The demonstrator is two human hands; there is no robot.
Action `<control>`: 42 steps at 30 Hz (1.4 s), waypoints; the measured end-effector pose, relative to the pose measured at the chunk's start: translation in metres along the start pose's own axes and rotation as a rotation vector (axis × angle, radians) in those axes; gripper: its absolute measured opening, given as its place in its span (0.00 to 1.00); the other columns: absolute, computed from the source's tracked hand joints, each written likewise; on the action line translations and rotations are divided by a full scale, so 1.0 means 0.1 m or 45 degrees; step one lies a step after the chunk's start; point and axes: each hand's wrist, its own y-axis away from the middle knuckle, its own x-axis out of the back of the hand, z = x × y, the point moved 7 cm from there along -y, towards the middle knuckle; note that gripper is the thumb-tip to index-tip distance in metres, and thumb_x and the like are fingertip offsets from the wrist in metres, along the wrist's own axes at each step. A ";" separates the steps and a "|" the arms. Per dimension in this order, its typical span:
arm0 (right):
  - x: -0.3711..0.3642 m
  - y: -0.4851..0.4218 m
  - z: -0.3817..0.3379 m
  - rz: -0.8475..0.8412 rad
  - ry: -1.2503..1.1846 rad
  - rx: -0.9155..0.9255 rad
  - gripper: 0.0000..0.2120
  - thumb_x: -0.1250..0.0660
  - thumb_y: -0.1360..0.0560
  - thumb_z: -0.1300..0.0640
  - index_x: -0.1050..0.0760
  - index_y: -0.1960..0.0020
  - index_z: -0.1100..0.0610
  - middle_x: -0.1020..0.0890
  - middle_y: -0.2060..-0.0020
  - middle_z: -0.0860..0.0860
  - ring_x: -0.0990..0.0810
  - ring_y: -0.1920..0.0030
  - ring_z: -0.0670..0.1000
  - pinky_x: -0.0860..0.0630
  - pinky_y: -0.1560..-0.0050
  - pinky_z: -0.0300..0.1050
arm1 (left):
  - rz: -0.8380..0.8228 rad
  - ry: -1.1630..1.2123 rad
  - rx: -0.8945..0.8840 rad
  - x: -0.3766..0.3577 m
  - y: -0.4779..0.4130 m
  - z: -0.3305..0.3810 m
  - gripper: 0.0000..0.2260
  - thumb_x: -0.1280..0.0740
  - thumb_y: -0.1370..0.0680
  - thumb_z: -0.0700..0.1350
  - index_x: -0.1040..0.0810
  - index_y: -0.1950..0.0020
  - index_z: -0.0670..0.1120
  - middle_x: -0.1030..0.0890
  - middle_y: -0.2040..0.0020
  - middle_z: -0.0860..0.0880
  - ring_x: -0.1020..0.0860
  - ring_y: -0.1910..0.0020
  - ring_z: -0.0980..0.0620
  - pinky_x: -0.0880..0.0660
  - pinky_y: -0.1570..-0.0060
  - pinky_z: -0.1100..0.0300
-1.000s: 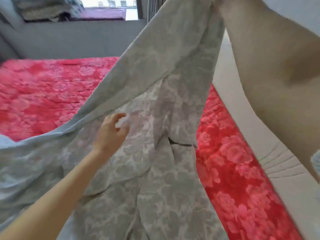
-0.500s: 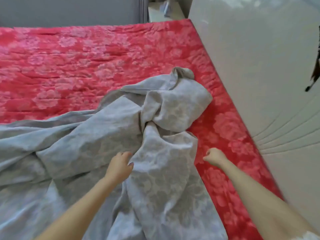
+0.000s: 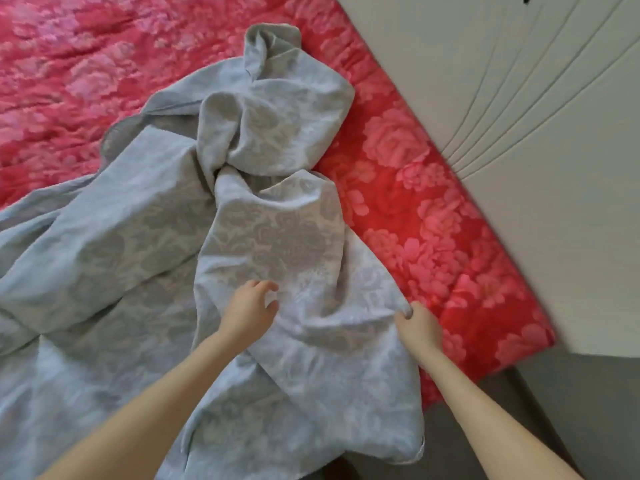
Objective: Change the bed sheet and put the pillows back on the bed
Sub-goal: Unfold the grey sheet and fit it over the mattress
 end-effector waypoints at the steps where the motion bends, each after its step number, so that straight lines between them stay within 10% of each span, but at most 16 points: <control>1: 0.28 0.12 0.07 0.135 -0.083 -0.002 0.08 0.38 0.26 0.61 0.35 0.63 0.59 0.27 0.67 0.54 0.28 0.62 0.58 0.38 0.63 0.47 | -0.003 -0.006 -0.045 0.01 0.03 0.11 0.15 0.38 0.20 0.45 0.27 0.34 0.46 0.26 0.37 0.47 0.27 0.40 0.47 0.31 0.44 0.59; 8: 2.44 1.25 1.40 1.083 -0.219 -0.373 0.10 0.45 0.25 0.64 0.32 0.47 0.69 0.24 0.56 0.67 0.24 0.53 0.68 0.32 0.56 0.55 | -0.003 -0.051 -0.341 0.00 0.33 0.84 0.14 0.37 0.21 0.44 0.26 0.35 0.45 0.25 0.37 0.46 0.26 0.40 0.45 0.31 0.44 0.56; 14: 2.22 1.21 1.99 0.560 0.255 -0.564 0.08 0.38 0.23 0.59 0.27 0.51 0.64 0.21 0.52 0.68 0.22 0.51 0.67 0.25 0.51 0.55 | -0.073 -0.198 -0.469 -0.34 0.51 1.34 0.15 0.38 0.20 0.46 0.28 0.34 0.46 0.27 0.35 0.45 0.27 0.40 0.45 0.31 0.43 0.55; 25: 2.04 0.95 2.50 0.606 0.288 -0.600 0.03 0.38 0.25 0.61 0.26 0.53 0.58 0.19 0.57 0.60 0.21 0.57 0.61 0.32 0.62 0.45 | 0.072 -0.323 -0.633 -0.68 -0.16 2.25 0.13 0.42 0.19 0.41 0.24 0.38 0.43 0.24 0.41 0.43 0.28 0.41 0.41 0.30 0.48 0.52; 31: 1.61 0.32 2.86 0.216 0.478 -0.390 0.13 0.33 0.25 0.50 0.25 0.42 0.51 0.20 0.45 0.50 0.24 0.43 0.55 0.32 0.46 0.48 | 0.127 -0.421 -0.743 -1.05 -0.97 3.05 0.10 0.40 0.21 0.40 0.19 0.49 0.40 0.20 0.52 0.41 0.26 0.51 0.38 0.32 0.55 0.51; 39: 1.18 -0.62 1.98 0.317 0.373 0.161 0.19 0.22 0.38 0.45 0.21 0.57 0.57 0.19 0.65 0.52 0.21 0.64 0.55 0.25 0.63 0.48 | -0.459 -0.634 -0.772 -2.07 -1.46 3.55 0.10 0.35 0.22 0.50 0.18 0.43 0.50 0.19 0.48 0.52 0.23 0.47 0.50 0.31 0.54 0.62; 42: 1.24 -0.78 1.94 0.401 0.292 0.172 0.10 0.21 0.40 0.62 0.23 0.68 0.57 0.23 0.74 0.51 0.23 0.73 0.54 0.33 0.72 0.41 | -0.680 -0.670 -0.788 -2.26 -1.44 3.61 0.09 0.35 0.22 0.49 0.18 0.46 0.50 0.20 0.50 0.53 0.24 0.51 0.54 0.32 0.54 0.63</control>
